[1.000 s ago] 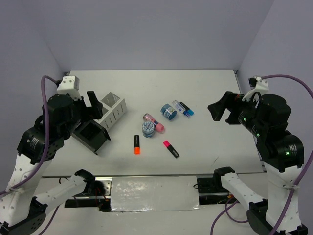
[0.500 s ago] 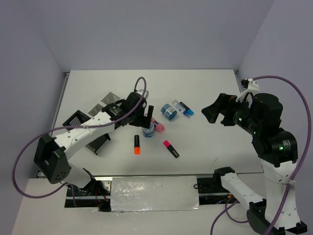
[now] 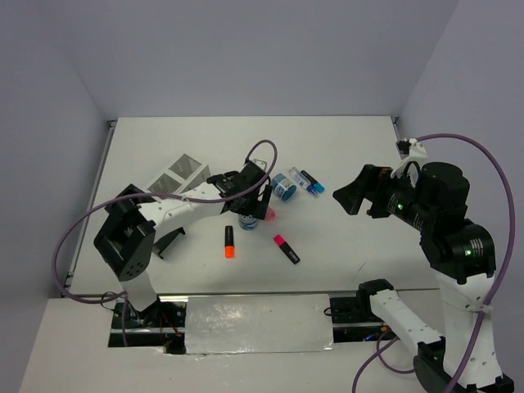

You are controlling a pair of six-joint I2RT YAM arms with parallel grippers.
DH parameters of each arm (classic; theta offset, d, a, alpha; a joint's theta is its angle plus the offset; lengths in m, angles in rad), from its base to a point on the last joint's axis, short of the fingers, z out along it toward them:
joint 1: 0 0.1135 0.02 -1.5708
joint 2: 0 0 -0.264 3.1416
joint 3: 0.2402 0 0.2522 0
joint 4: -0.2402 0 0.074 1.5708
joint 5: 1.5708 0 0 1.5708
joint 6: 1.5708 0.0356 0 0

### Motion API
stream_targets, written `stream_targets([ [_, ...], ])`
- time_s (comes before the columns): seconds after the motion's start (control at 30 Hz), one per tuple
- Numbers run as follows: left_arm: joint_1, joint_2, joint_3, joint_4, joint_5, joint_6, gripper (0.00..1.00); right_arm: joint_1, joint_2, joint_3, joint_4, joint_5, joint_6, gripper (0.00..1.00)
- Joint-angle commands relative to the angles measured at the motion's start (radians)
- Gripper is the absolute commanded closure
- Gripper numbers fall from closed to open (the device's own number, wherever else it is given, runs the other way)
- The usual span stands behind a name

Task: Sort the stationery into containers
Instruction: Pick up the stationery from the center of the board.

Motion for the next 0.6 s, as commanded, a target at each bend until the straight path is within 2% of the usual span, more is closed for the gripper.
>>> stream_targets([
  [0.0,-0.004,0.026,0.035,0.019,-0.048,0.018,0.01,0.013,-0.002,-0.004,0.041,-0.038,-0.003,0.0],
  [0.3,-0.004,0.086,0.029,0.048,-0.017,0.012,0.02,0.023,0.019,0.005,0.053,-0.038,-0.009,0.0],
  [0.37,-0.004,0.092,0.034,0.05,-0.016,0.018,0.16,0.025,0.022,0.002,0.053,-0.038,-0.009,0.0],
  [0.4,-0.004,0.096,0.037,0.044,-0.022,0.018,0.27,0.026,0.021,0.004,0.053,-0.04,-0.009,0.0],
  [0.43,-0.004,0.096,0.045,0.036,-0.028,0.015,0.38,0.026,0.022,0.004,0.055,-0.038,-0.009,0.0],
  [0.47,-0.004,0.093,0.046,0.03,-0.034,0.014,0.55,0.026,0.024,0.004,0.055,-0.038,-0.011,0.0],
  [0.53,-0.004,0.075,0.043,0.013,-0.051,0.004,0.59,0.029,0.022,0.005,0.053,-0.032,-0.012,0.0],
  [0.57,-0.004,0.067,0.04,0.007,-0.055,0.001,0.68,0.027,0.022,0.005,0.053,-0.029,-0.014,0.0],
])
